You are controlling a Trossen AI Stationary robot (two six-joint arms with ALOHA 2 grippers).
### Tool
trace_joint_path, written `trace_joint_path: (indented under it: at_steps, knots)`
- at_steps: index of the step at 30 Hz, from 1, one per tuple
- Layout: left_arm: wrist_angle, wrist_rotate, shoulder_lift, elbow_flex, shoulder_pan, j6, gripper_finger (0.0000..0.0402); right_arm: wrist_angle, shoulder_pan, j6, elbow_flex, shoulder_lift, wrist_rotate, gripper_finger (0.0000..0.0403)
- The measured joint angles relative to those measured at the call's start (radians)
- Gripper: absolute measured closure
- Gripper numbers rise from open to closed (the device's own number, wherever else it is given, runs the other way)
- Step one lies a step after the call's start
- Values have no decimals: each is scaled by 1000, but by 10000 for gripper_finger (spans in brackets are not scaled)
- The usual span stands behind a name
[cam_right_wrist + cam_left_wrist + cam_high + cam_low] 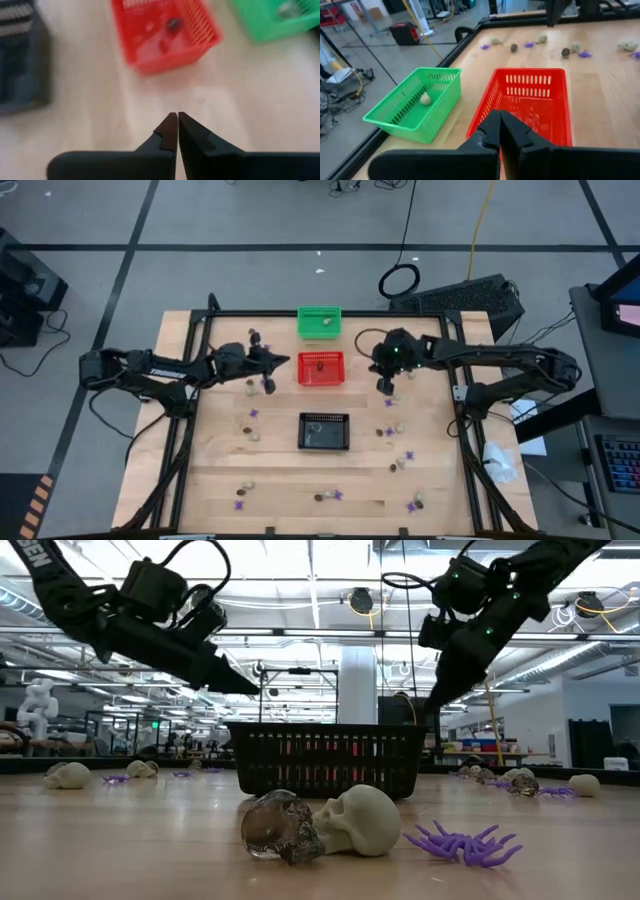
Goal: Sort Halloween decoration
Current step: Put the violet spider toy into the black basket
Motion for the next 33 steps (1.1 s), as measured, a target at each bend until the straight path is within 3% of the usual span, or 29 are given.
trace_joint_path:
  at_steps: [7,13,22,33]
  knots:
    - [124,-1,0,-81,-3,0,398,-221,134,96,14,-1,-3,311]
    - [129,-1,1,-105,-3,1,398,-374,235,192,15,6,29,253]
    - [130,-1,1,-107,-1,6,398,-369,307,154,15,78,145,259]
    - [109,-1,2,-107,0,6,398,-327,285,174,15,264,100,260]
